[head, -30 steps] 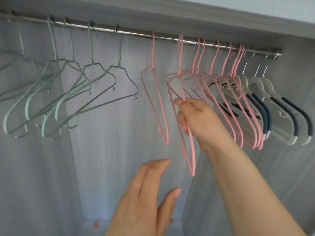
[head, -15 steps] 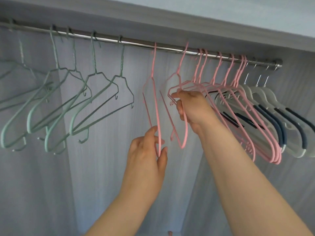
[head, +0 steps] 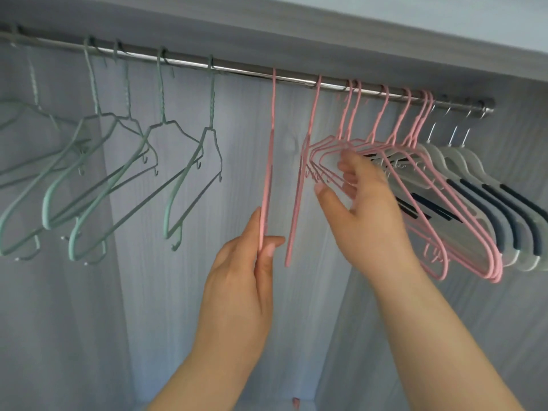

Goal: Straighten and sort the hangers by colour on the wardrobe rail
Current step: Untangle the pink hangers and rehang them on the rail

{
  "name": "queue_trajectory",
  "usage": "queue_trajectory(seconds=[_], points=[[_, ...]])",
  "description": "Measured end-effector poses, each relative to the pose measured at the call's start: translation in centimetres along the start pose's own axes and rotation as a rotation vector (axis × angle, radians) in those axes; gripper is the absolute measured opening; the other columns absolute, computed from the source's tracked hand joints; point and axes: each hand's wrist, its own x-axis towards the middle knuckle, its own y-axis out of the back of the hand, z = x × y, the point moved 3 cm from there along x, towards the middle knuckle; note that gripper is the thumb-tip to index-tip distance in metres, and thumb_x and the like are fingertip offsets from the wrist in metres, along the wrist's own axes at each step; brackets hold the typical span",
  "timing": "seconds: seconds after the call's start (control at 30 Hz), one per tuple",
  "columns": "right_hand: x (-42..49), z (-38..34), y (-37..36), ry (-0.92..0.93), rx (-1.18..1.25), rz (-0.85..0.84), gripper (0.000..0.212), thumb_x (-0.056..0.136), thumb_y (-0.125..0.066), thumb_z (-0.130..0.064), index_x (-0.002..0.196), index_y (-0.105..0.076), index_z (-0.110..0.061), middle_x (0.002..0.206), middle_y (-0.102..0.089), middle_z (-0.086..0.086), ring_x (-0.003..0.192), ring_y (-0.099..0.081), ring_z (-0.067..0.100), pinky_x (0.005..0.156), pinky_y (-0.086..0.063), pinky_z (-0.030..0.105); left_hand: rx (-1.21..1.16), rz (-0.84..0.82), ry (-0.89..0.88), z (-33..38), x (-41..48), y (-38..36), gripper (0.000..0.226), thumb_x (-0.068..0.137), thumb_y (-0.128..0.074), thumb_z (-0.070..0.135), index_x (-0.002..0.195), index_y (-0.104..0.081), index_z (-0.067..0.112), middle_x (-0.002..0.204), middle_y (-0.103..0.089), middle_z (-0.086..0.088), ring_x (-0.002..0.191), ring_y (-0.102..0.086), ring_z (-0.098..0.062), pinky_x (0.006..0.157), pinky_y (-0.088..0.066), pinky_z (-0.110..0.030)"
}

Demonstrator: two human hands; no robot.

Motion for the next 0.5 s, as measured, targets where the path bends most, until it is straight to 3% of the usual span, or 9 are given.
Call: queue_trajectory(seconds=[0.07,0.13,0.2,0.3,0.43,0.5], points=[[-1.5,-1.8,0.1,0.137,0.055,-0.014,0.043,0.089,-0.052,-0.017,0.131,-0.045,-0.016,0.132,-0.049,0.001,0.118,-0.049,0.010,0.106,-0.038,0.027,0.014,-0.001,-0.018,0.2,0.4,0.0,0.050,0.090,-0.030,0.041,0.137,-0.035,0.024,0.099,-0.058,0.029,0.099,-0.048,0.005,0.079,-0.027,0.008],[-2.4,-3.1,-0.9,0.158,0.070,-0.158,0.042,0.090,-0.049,-0.015,0.131,-0.046,-0.017,0.132,-0.050,0.000,0.120,-0.050,0.009,0.106,-0.039,0.028,0.012,0.007,-0.022,0.6,0.8,0.0,0.049,0.090,-0.038,0.034,0.136,-0.039,0.018,0.099,-0.057,0.024,0.097,-0.051,-0.003,0.079,-0.033,0.002],[-2.5,-3.7,-2.0,0.148,0.045,-0.260,0.043,0.092,-0.046,-0.015,0.134,-0.043,-0.017,0.137,-0.047,-0.001,0.125,-0.045,0.009,0.109,-0.035,0.027,-0.006,-0.014,-0.023,0.8,1.1,0.0,0.050,0.089,-0.034,0.034,0.136,-0.039,0.021,0.106,-0.065,0.011,0.094,-0.056,-0.008,0.078,-0.041,-0.012],[-2.2,-3.5,-2.8,0.145,0.059,-0.244,0.042,0.092,-0.046,-0.013,0.134,-0.044,-0.014,0.139,-0.047,0.001,0.129,-0.042,0.010,0.111,-0.033,0.029,0.001,-0.036,-0.041,1.1,1.0,0.2,0.058,0.083,-0.024,0.041,0.136,-0.039,0.022,0.105,-0.068,-0.005,0.091,-0.060,-0.012,0.076,-0.044,-0.021],[-2.5,-3.6,-2.8,0.153,0.097,-0.197,0.042,0.088,-0.047,-0.017,0.130,-0.048,-0.015,0.135,-0.049,-0.001,0.127,-0.044,0.008,0.110,-0.035,0.030,0.060,-0.051,-0.060,0.7,0.3,0.8,0.056,0.087,-0.030,0.043,0.136,-0.040,0.017,0.117,-0.062,-0.001,0.104,-0.056,-0.010,0.088,-0.039,-0.015],[-3.0,-4.3,-2.8,0.167,0.140,-0.203,0.042,0.088,-0.047,-0.020,0.130,-0.048,-0.020,0.134,-0.049,-0.008,0.124,-0.045,0.001,0.108,-0.036,0.023,0.090,0.033,-0.122,0.6,-0.3,2.4,0.051,0.089,-0.035,0.049,0.131,-0.042,0.021,0.121,-0.053,0.006,0.105,-0.051,-0.006,0.092,-0.040,-0.016]])
